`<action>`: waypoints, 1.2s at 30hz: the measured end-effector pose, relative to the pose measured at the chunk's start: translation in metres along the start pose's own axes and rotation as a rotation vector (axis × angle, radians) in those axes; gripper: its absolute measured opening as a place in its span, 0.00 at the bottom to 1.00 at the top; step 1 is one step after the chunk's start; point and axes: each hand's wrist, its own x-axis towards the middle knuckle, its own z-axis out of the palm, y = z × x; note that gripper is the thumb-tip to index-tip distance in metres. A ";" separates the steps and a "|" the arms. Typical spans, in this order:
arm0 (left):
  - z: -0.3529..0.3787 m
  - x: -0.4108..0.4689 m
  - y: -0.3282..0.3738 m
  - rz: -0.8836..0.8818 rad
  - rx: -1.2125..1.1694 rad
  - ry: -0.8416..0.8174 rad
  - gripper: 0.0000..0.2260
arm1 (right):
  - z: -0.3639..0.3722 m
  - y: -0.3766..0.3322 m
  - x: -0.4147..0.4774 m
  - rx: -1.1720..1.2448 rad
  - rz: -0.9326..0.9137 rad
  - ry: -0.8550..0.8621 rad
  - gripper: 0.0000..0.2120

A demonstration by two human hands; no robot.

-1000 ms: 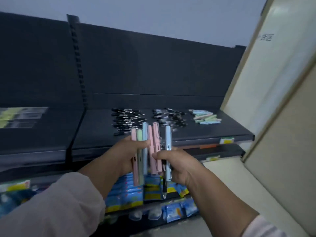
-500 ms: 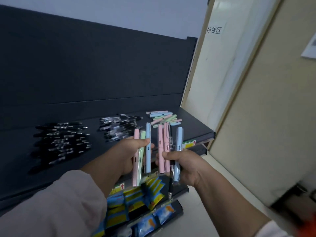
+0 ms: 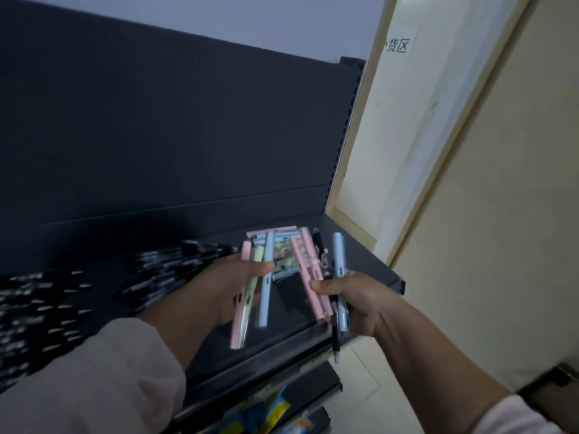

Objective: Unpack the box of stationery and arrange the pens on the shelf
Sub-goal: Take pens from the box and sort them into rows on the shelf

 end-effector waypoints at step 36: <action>0.056 0.081 0.011 0.062 -0.135 0.496 0.09 | -0.054 -0.075 0.172 -0.430 -0.133 -0.428 0.05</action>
